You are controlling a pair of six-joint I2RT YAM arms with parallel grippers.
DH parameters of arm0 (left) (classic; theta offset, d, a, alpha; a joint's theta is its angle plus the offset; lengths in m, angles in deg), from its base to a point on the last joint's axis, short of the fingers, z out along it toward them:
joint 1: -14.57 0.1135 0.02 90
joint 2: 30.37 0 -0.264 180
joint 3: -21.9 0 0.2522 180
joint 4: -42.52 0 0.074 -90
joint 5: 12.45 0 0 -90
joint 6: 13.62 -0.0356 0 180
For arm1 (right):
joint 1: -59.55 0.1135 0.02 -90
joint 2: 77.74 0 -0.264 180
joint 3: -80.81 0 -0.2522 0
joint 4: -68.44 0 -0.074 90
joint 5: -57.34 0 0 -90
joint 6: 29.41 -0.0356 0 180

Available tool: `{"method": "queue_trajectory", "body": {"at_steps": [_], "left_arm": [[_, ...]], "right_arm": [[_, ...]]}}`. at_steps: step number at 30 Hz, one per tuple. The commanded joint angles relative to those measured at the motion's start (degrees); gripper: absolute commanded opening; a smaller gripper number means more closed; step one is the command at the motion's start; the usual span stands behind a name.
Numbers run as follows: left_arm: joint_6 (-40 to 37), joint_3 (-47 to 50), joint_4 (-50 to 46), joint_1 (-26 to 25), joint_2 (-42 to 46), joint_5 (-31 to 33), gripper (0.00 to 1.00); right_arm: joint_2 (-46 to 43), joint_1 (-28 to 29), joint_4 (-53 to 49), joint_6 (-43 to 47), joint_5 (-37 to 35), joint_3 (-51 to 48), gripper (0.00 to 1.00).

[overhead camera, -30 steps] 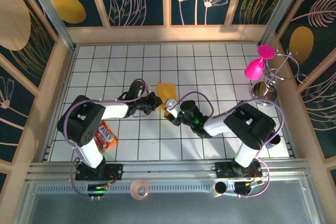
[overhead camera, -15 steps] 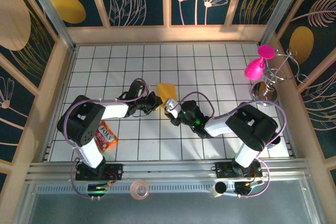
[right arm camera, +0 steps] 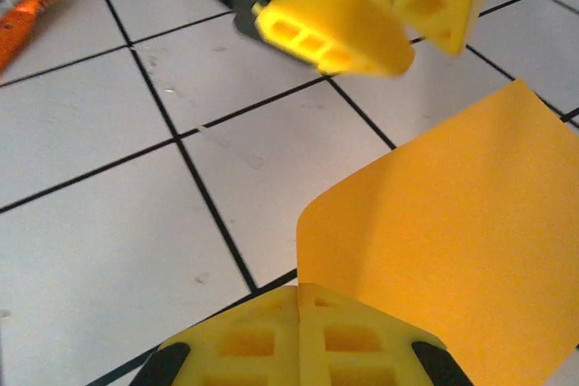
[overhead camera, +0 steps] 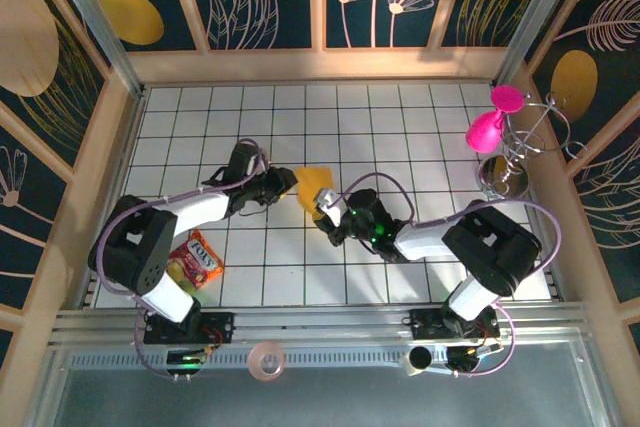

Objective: Fold a paper plane with a square sheet of paper (pick it up from the middle)
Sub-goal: Third fold the triangle at the center of the table.

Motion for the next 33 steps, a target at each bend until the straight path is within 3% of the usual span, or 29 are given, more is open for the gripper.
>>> {"method": "queue_trajectory", "body": {"at_steps": [1, 8, 16, 20, 33], "left_arm": [[-5.0, -2.8, -5.1, -0.1, 1.6, 2.3, 0.32], [-5.6, -6.1, -2.4, -3.2, -4.4, -1.2, 0.28], [-13.9, -16.9, -14.4, -5.8, -15.6, 4.8, 0.16], [-15.2, -18.4, -16.2, -5.9, -18.4, 6.2, 0.12], [-18.5, -21.0, -21.1, -6.1, -23.7, 9.1, 0.09]], "right_arm": [[-1.5, -0.5, -3.8, -6.6, 6.3, 0.0, 0.0], [0.3, -0.5, -3.2, -13.0, 11.6, 0.1, 0.0], [4.3, -1.2, -2.2, -17.1, 13.2, 1.3, 0.0], [5.5, -2.6, -1.2, -20.0, 14.2, 1.7, 0.0], [4.1, -6.9, -1.8, -27.3, 11.9, 2.3, 0.0]]}}
